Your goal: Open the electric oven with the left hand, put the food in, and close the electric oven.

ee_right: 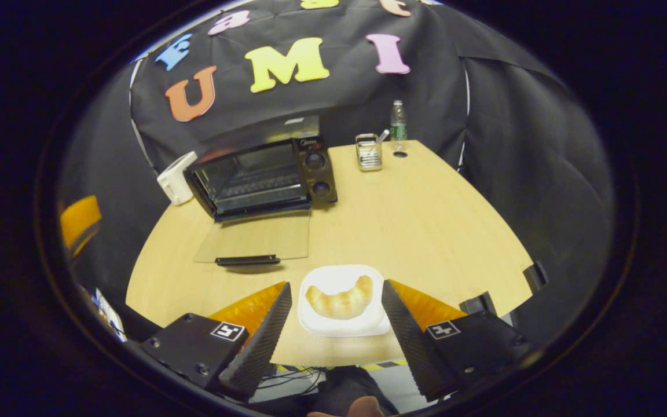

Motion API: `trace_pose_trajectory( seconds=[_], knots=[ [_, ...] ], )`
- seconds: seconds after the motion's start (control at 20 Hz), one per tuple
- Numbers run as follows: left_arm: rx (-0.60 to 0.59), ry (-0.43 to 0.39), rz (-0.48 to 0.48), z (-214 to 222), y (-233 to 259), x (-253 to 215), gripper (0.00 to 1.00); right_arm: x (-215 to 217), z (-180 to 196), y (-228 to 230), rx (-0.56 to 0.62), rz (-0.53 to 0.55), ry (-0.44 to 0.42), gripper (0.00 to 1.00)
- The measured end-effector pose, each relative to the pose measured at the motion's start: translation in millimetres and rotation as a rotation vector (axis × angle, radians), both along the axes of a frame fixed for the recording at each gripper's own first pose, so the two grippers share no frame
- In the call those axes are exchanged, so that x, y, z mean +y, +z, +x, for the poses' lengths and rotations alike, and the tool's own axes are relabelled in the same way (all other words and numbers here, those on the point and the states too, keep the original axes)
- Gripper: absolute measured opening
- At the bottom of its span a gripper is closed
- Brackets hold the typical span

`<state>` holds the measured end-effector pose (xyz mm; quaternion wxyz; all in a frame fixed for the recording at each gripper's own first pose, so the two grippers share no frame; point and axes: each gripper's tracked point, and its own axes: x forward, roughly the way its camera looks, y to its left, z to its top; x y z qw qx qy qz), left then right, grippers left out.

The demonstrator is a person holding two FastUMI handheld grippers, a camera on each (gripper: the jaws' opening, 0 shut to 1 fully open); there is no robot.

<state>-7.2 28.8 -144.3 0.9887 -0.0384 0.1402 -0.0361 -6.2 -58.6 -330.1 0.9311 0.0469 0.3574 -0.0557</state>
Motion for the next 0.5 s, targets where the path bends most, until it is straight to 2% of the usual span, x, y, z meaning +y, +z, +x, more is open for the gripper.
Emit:
trace_pose_trajectory(
  seconds=[0.2,0.25,0.35,0.5],
  knots=[
    [-0.025,0.034,0.01,9,22,-6,0.94,-12,11,-56,0.115,0.058,-0.052,0.94],
    [-0.02,0.035,0.017,13,24,-8,0.94,-12,15,-65,0.14,0.07,-0.055,0.89],
    [-0.007,0.042,0.036,24,24,-13,0.94,-9,18,-80,0.179,0.126,-0.058,0.89],
    [0.033,0.046,0.057,38,21,-24,0.94,-12,19,-95,0.218,0.176,-0.067,0.82]
  ],
)
